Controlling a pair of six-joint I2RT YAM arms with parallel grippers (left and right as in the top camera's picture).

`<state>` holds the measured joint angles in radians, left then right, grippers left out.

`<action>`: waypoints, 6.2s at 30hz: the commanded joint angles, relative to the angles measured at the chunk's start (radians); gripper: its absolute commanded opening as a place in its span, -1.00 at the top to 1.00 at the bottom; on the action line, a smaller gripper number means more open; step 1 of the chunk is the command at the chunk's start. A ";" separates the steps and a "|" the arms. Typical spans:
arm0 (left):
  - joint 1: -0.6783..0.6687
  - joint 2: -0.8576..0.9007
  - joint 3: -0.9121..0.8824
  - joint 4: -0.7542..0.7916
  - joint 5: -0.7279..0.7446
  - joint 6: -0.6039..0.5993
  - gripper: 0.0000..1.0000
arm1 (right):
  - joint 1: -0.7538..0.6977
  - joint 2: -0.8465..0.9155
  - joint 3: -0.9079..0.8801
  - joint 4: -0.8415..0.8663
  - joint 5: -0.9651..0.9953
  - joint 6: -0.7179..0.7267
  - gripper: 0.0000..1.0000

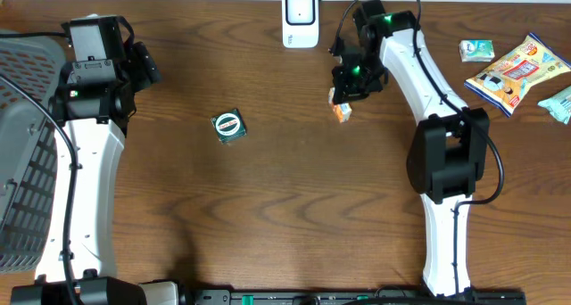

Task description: Scan the item barcode

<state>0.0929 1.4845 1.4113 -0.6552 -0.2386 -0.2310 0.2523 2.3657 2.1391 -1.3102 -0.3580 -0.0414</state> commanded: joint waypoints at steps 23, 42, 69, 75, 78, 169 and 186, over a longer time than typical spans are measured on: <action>0.004 0.007 0.008 -0.003 -0.010 0.013 -0.96 | 0.015 -0.004 -0.045 0.087 0.492 0.171 0.54; 0.004 0.007 0.008 -0.003 -0.010 0.013 -0.96 | -0.152 -0.003 -0.098 0.105 -0.037 0.009 -0.20; 0.004 0.007 0.008 -0.003 -0.010 0.013 -0.96 | -0.210 -0.004 -0.253 0.406 -0.804 -0.006 0.98; 0.004 0.007 0.008 -0.003 -0.010 0.013 -0.96 | -0.247 -0.004 -0.223 0.560 -1.179 -0.005 0.98; 0.004 0.007 0.008 -0.003 -0.010 0.013 -0.96 | -0.244 -0.004 -0.223 0.613 -1.203 -0.005 0.98; 0.004 0.007 0.008 -0.003 -0.010 0.013 -0.95 | -0.451 -0.085 -0.062 0.543 -0.268 0.149 -0.99; 0.004 0.007 0.008 -0.003 -0.010 0.013 -0.96 | 0.069 -0.069 -0.062 0.565 -0.122 0.130 -0.98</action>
<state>0.0929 1.4849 1.4113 -0.6552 -0.2386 -0.2310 0.2279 2.2841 2.0750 -0.7433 -0.5880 0.0982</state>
